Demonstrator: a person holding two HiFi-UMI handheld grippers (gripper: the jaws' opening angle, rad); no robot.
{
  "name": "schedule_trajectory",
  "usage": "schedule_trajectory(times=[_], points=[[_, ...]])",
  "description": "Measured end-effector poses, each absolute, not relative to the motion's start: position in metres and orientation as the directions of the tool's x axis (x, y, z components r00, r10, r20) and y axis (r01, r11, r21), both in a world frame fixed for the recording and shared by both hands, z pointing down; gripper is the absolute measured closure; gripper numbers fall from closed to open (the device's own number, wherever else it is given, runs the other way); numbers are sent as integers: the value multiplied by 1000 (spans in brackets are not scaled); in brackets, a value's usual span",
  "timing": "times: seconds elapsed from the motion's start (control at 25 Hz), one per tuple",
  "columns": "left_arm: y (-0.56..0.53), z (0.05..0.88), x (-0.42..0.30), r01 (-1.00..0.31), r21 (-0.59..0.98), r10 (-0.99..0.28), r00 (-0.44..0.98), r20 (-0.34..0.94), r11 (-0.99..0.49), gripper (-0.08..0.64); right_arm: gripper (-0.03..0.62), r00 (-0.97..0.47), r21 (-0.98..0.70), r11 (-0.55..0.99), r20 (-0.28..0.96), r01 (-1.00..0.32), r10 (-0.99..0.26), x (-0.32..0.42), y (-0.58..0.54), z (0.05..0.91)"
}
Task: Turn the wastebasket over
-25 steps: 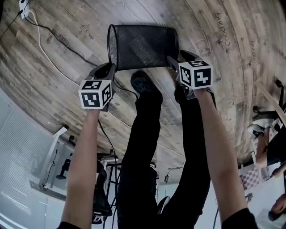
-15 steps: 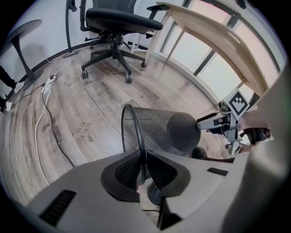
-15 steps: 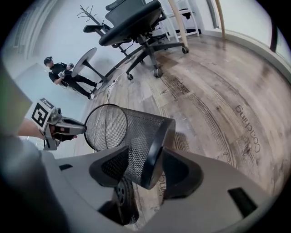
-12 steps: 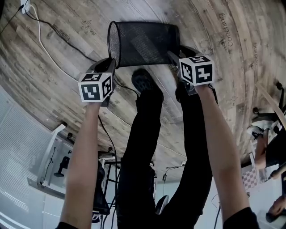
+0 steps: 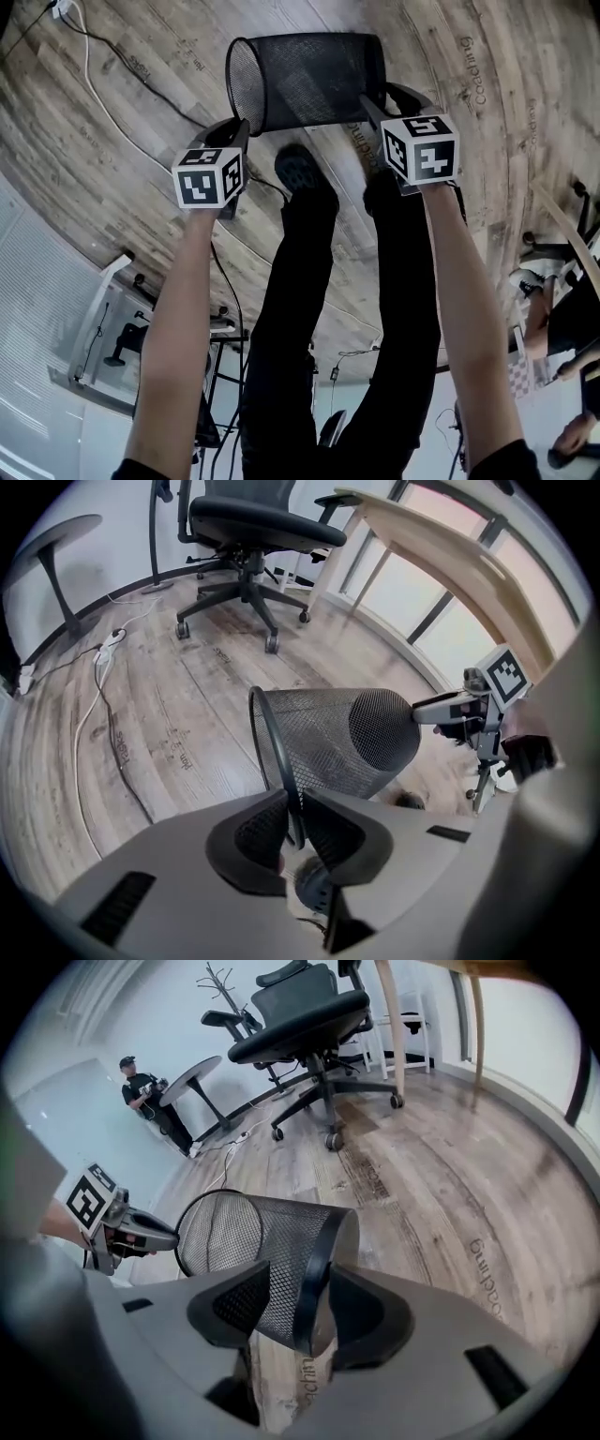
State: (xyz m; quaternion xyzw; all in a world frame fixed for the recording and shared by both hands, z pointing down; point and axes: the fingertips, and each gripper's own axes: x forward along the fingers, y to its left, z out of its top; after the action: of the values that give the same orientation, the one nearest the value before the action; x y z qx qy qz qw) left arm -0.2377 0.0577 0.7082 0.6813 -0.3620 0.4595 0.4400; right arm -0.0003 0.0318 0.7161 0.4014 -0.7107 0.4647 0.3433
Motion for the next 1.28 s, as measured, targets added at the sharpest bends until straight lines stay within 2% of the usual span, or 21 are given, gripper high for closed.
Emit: schedule_trajectory(times=[0.28, 0.64, 0.88, 1.04, 1.28], points=[[56, 706, -211, -899, 300, -104, 348, 932, -318, 511, 393, -407, -329, 291, 874, -898, -266, 25, 10, 692], [58, 715, -175, -896, 348, -113, 390, 914, -277, 503, 393, -380, -228, 421, 868, -878, -321, 41, -20, 646], [72, 729, -157, -879, 369, -72, 407, 911, -301, 482, 391, -381, -161, 509, 849, -846, -365, 32, -40, 619], [88, 739, -154, -883, 371, -39, 398, 917, -288, 468, 393, -429, -184, 549, 829, -815, -360, 10, -43, 609], [114, 752, -155, -848, 372, 50, 382, 923, -378, 454, 393, -476, -187, 610, 805, -770, -354, -15, -40, 602]])
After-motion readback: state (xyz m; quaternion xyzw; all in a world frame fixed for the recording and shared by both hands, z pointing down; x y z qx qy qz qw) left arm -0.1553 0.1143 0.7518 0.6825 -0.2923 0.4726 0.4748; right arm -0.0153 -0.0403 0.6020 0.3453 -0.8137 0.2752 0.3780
